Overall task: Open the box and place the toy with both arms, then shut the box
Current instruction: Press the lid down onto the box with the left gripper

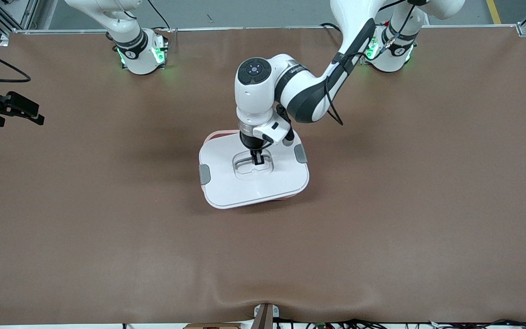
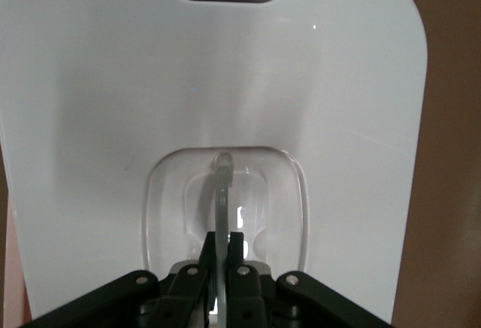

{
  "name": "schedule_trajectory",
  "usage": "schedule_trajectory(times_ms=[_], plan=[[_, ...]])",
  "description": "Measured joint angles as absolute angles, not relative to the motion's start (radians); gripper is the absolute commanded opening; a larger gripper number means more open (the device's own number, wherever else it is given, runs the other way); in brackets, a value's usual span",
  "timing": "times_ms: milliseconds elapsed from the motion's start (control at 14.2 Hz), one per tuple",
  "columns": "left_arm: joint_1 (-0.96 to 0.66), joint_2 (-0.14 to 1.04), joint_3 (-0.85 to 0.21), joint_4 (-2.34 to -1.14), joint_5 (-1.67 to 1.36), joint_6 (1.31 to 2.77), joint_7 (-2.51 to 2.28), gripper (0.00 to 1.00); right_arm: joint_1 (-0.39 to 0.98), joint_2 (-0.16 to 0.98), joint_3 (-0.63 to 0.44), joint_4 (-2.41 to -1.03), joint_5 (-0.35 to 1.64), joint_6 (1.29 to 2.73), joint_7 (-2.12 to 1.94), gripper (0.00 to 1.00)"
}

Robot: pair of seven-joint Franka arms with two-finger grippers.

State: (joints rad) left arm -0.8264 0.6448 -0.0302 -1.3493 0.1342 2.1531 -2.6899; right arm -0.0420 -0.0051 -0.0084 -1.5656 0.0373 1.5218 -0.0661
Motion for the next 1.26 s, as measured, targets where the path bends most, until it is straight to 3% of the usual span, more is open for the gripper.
schedule_trajectory(times_ms=[1265], plan=[[-0.852,0.658,-0.033,-1.337,0.169,2.152,-2.642,0.00,-0.041,-0.005,-0.009,-1.564,0.037,1.517,-0.009,1.00]])
